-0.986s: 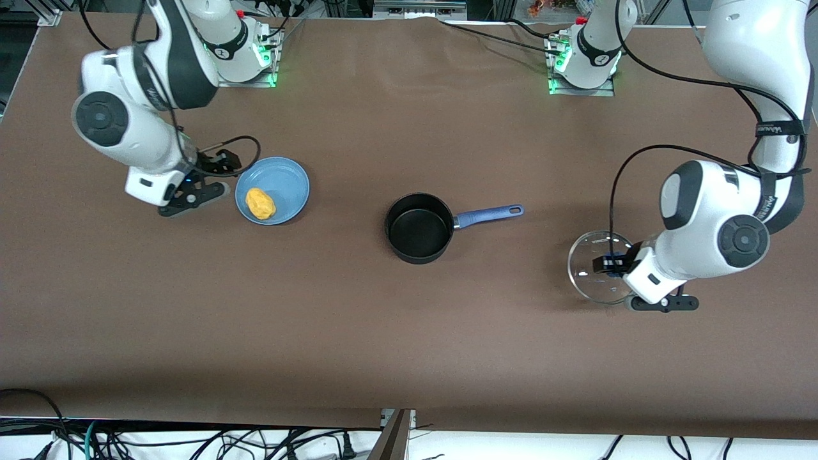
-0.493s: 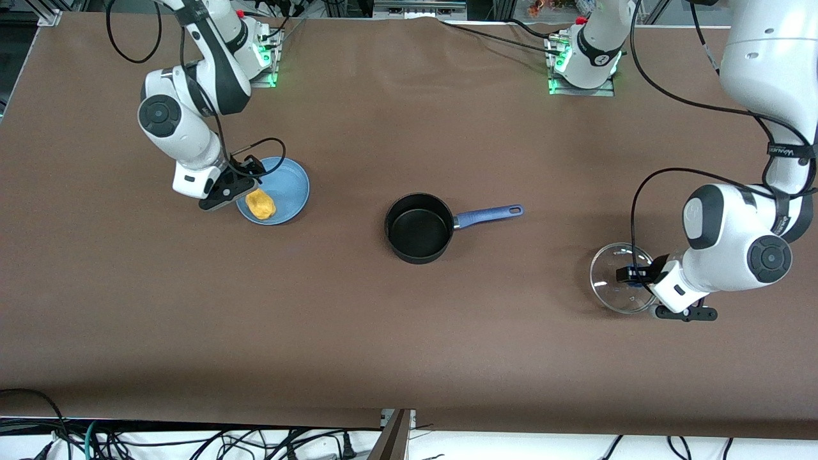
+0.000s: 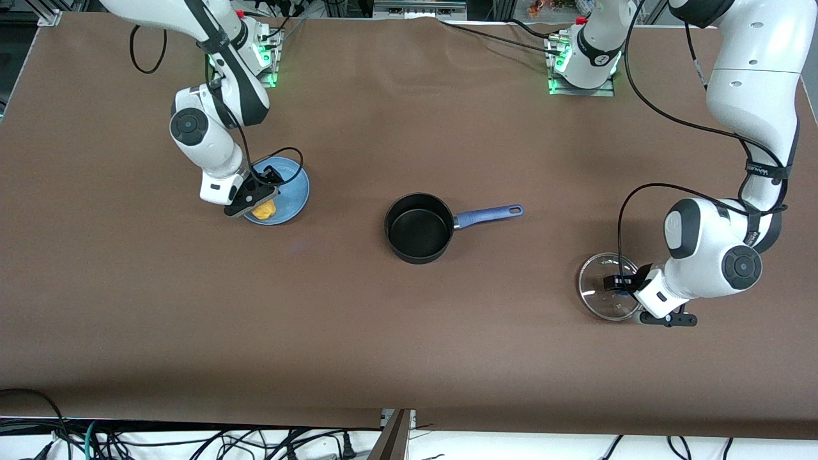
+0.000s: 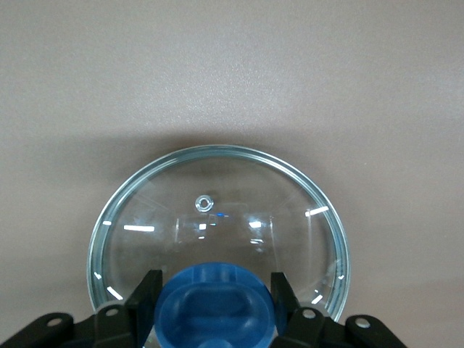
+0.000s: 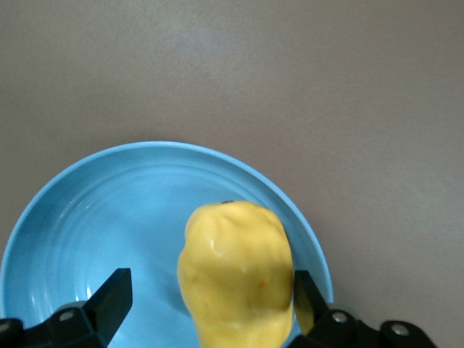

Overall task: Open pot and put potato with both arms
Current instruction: 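Grasp the yellow potato with the right gripper while the left lowers the lid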

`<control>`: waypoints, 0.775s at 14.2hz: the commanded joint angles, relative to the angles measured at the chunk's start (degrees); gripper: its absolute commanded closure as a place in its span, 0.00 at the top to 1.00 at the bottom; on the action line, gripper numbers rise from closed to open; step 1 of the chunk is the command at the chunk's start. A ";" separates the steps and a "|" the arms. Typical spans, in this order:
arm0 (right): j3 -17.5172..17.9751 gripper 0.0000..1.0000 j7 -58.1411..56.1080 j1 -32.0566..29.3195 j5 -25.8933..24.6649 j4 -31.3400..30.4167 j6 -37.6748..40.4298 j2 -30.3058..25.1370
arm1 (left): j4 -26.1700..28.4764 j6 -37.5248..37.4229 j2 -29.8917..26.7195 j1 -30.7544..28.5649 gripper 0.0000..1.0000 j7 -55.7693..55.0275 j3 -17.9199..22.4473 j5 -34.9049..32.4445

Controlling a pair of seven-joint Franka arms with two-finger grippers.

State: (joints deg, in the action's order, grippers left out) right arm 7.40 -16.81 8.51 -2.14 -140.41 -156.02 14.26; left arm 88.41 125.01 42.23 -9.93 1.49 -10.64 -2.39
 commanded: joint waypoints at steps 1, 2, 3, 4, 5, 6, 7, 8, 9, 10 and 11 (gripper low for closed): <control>-0.37 0.64 -3.57 0.36 -0.23 -0.56 -0.95 0.15 | 0.01 0.59 -0.31 0.17 0.53 1.50 -0.25 1.08; -0.37 0.32 -3.58 0.36 -0.23 -0.56 -0.78 -0.11 | 0.01 0.59 -0.22 0.26 0.61 1.15 -0.25 1.08; -0.37 0.16 -3.58 0.36 -0.23 -0.48 -0.60 -0.37 | -0.08 0.59 -0.05 0.26 0.66 0.98 -0.25 1.08; -0.37 0.10 -3.67 0.36 -0.23 -0.48 -0.25 -0.64 | -0.08 0.59 -0.05 0.26 0.75 0.89 -0.25 1.08; -0.37 0.08 -3.58 0.36 -0.23 -0.22 1.05 -1.33 | -0.17 0.50 -0.05 0.35 0.83 0.89 -0.25 1.08; -0.37 0.08 -3.32 0.36 -0.23 0.40 3.59 -2.73 | -0.17 0.41 -0.05 0.44 0.92 0.80 -0.25 1.08; -0.28 0.08 -3.15 0.36 -0.23 1.62 6.49 -4.05 | -0.26 0.41 -0.05 0.44 1.00 0.71 -0.25 1.08; -0.28 0.08 -2.97 0.36 -0.15 3.29 10.78 -5.20 | -0.35 0.32 -0.05 0.44 1.00 0.71 -0.25 1.08; -0.19 0.08 -2.53 0.36 -0.14 6.00 15.35 -5.99 | -0.43 0.24 -0.05 0.44 1.00 0.71 -0.25 1.08; -0.19 0.08 -0.87 0.36 0.03 8.99 20.44 -6.17 | -0.78 -0.03 -0.05 0.44 1.00 0.54 -0.34 1.08; -0.02 0.08 1.58 0.36 0.03 12.50 25.89 -6.18 | -0.96 -0.12 -0.22 0.44 1.00 0.01 -0.60 1.08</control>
State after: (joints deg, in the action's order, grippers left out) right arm 7.38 -18.29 8.51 -2.12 -133.44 -139.34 9.50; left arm 88.20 125.20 42.39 -9.71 1.44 -11.04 -2.39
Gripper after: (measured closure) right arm 0.370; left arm 0.000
